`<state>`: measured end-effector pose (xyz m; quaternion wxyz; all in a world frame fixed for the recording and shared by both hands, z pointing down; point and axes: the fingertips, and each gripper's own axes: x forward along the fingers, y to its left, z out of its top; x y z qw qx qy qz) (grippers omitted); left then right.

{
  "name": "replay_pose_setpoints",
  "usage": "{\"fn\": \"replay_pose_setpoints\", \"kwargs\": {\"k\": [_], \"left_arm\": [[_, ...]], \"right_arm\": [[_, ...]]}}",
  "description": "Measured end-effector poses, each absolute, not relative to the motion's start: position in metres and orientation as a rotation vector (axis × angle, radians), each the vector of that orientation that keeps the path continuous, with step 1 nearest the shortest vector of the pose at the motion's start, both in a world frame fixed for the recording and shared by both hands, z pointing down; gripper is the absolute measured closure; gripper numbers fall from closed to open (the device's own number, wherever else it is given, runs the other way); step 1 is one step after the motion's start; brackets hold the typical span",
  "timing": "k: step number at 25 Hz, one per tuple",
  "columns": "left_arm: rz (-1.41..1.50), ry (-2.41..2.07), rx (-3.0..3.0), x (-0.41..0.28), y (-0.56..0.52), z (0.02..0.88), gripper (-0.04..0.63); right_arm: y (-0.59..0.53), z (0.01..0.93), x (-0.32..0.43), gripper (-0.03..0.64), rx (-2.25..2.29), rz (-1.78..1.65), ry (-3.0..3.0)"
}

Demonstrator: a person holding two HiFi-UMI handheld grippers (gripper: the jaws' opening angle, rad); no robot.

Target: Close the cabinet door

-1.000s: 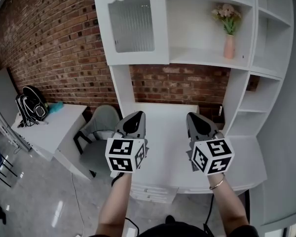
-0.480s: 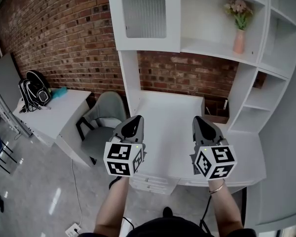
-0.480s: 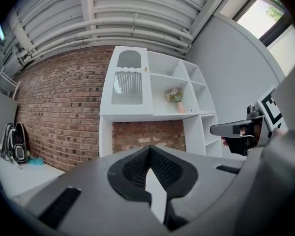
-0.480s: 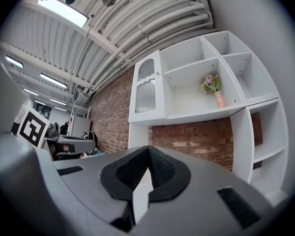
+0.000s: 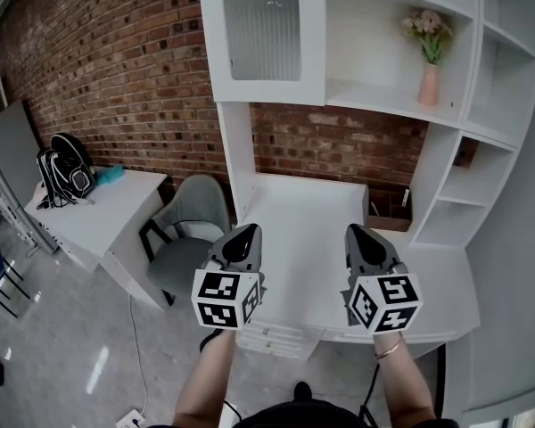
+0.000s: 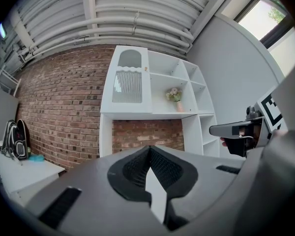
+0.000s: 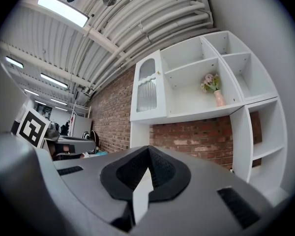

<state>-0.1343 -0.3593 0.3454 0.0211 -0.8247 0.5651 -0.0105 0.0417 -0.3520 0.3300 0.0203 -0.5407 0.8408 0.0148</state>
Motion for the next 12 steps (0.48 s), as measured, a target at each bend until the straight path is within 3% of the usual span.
{"fn": "replay_pose_setpoints", "kwargs": {"k": [12], "left_arm": [[-0.025,1.806,-2.554,-0.153,-0.341,0.359,0.586]], "right_arm": [[-0.339,0.346,0.031,0.617,-1.663,0.005,2.633]]}}
